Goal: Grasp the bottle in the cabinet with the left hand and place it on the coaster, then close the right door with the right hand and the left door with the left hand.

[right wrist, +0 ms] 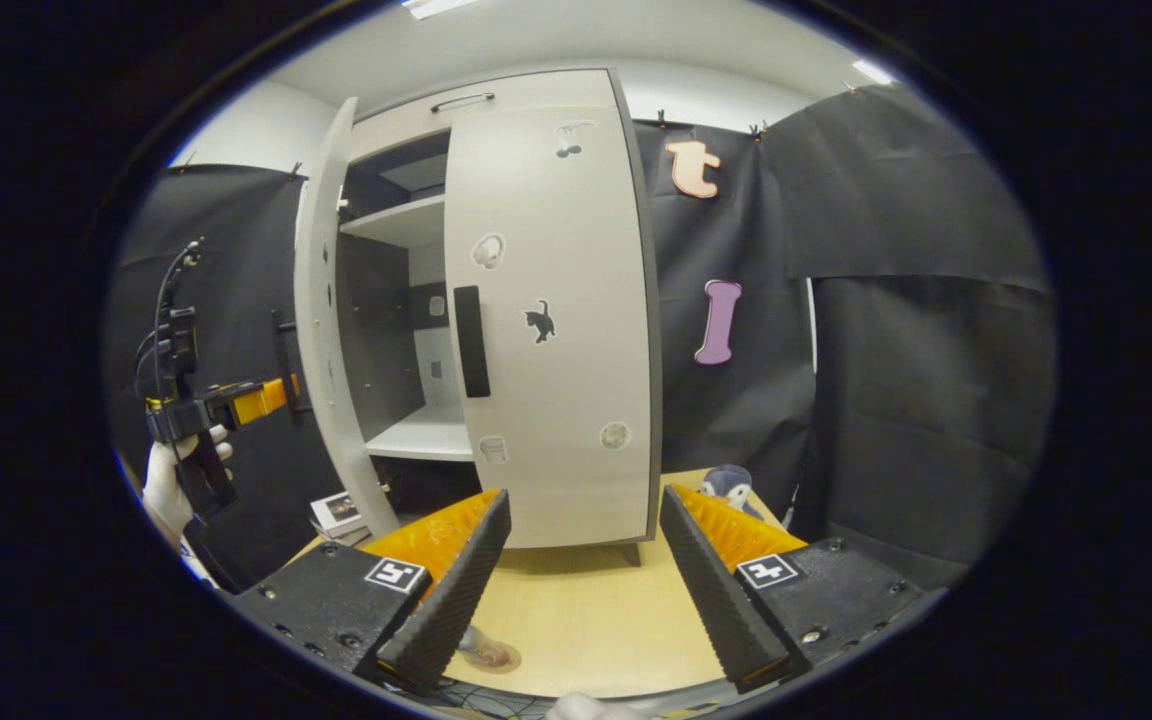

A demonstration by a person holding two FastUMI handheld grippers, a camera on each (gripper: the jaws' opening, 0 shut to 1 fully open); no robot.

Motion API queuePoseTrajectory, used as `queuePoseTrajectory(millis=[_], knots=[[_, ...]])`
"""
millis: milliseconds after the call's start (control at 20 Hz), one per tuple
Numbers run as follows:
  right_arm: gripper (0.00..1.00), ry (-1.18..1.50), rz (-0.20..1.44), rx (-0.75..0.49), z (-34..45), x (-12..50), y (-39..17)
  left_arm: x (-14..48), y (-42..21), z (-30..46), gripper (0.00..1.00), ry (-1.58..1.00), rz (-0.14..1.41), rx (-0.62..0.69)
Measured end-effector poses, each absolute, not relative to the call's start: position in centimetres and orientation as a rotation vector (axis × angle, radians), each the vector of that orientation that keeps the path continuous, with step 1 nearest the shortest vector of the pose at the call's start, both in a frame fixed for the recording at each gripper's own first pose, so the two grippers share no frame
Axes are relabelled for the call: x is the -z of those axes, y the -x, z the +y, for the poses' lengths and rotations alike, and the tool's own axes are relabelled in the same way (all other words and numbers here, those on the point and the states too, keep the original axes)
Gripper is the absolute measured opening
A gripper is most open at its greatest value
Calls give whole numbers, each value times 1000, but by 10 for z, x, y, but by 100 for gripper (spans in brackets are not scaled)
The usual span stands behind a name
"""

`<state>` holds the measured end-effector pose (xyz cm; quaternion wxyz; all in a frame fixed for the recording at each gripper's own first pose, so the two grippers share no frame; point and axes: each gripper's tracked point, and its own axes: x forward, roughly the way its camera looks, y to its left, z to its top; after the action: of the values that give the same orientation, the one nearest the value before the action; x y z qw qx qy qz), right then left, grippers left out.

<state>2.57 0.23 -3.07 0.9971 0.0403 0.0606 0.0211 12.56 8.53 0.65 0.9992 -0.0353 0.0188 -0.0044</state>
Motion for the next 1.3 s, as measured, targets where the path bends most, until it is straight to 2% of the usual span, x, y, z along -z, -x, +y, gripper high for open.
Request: queuePoseTrajectory(millis=[150, 200, 450, 500, 650, 700, 800, 1000, 1050, 1200, 1300], knots=[[99, -81, 111, -26, -1, 28, -25, -7, -125, 78, 97, 75, 46, 6], [98, -81, 108, -19, -2, 28, -25, -8, -122, 75, 100, 69, 44, 9], [98, -83, 98, 7, -13, 25, -26, -14, -94, 54, 100, 40, 33, 36], [98, -80, 101, 10, -14, 26, -27, -14, -86, 49, 96, 42, 32, 40], [96, -81, 104, 9, -21, 27, -26, -14, -60, 35, 96, 24, 35, 43], [99, -81, 105, 9, -26, 29, -25, -15, -53, 31, 96, 23, 29, 37], [98, -83, 84, -11, -35, 25, -22, -15, -37, 18, 100, 32, 13, 26], [96, -75, 69, -64, -62, 25, -16, -16, -8, -12, 98, 27, -6, -15], [98, -77, 62, -75, -71, 25, -14, -21, -2, -20, 100, 9, -28, -27], [96, -80, 47, -114, -94, 24, -9, -24, 17, -46, 100, -9, -65, -42], [98, -78, 39, -140, -106, 24, -7, -19, 27, -62, 99, -10, -58, -47]])
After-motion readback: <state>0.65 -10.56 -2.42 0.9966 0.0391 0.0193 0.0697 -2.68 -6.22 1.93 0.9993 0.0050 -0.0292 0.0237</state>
